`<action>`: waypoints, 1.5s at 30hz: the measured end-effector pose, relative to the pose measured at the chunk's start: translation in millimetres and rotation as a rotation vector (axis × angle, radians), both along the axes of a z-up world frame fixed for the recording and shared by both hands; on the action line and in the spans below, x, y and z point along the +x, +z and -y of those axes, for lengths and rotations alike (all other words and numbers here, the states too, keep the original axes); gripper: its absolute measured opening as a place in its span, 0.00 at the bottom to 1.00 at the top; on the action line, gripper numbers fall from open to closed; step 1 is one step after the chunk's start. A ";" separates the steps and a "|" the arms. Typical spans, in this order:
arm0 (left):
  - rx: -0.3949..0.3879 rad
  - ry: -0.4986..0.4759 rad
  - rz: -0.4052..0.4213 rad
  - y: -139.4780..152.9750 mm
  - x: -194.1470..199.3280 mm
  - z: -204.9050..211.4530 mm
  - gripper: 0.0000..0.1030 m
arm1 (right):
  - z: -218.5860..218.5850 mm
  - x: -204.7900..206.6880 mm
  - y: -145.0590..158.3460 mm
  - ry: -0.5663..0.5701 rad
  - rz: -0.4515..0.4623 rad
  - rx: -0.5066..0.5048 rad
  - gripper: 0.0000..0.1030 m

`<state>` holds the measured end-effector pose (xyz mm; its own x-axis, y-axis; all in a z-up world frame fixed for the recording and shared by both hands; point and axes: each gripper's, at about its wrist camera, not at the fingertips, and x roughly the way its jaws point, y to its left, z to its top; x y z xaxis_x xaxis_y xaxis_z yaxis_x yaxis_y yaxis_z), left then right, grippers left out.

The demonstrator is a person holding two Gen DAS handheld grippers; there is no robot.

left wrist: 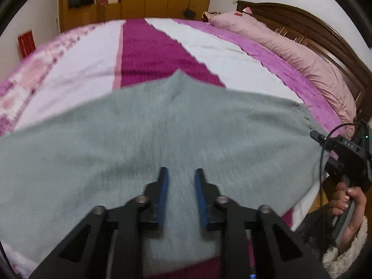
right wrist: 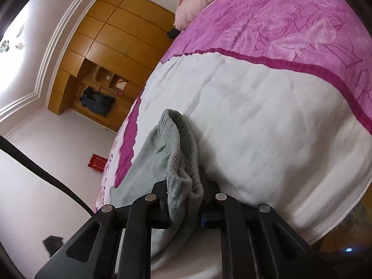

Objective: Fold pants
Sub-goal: 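Lift the held cuff with the right tool toward the waistband, then carry the held cuff up over the pants toward the waistband with the right tool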

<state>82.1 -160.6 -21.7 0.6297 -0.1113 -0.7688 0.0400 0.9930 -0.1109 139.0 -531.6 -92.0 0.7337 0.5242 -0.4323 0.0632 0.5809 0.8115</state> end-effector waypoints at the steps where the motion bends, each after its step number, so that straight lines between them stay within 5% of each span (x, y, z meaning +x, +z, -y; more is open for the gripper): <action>1: -0.008 -0.017 0.025 8.9 -7.5 4.7 0.18 | 0.5 0.8 -1.3 -0.002 -0.003 0.013 0.14; 4: 0.021 -0.017 0.043 15.3 -26.8 18.2 0.09 | -1.1 -3.0 -2.1 -0.004 -0.009 0.020 0.14; 6: 0.011 -0.012 -0.023 -2.9 -30.3 21.7 0.05 | -2.1 -3.9 -2.2 -0.006 -0.011 0.010 0.14; 9: 0.040 -0.019 -0.023 -19.7 -33.0 25.6 0.04 | -5.5 -3.9 -0.8 -0.003 -0.013 -0.008 0.15; 15: 0.153 -0.018 0.023 -1.8 -41.9 47.6 0.03 | -5.5 -2.9 -1.4 -0.006 -0.017 0.002 0.15; 19: 0.206 -0.023 0.005 -24.6 -38.8 59.5 0.03 | -7.8 -1.5 -1.9 -0.004 -0.017 -0.015 0.15; 22: 0.284 -0.039 0.035 -26.6 -42.0 69.5 0.02 | -13.8 -0.9 4.1 -0.001 -0.012 -0.084 0.15; 25: 0.284 -0.041 0.044 -22.3 -44.9 69.3 0.02 | -24.2 -0.8 18.7 0.009 -0.009 -0.201 0.14; 28: 0.237 -0.042 0.049 -10.6 -47.3 60.1 0.13 | -37.4 -3.6 40.9 -0.002 0.013 -0.328 0.14; 30: 0.246 -0.037 0.079 -2.4 -49.4 56.0 0.33 | -46.6 -6.3 58.6 -0.011 0.047 -0.391 0.14; 45: 0.157 0.066 0.114 34.4 -57.1 -2.0 0.40 | -128.4 -24.9 169.3 0.063 0.254 -0.687 0.14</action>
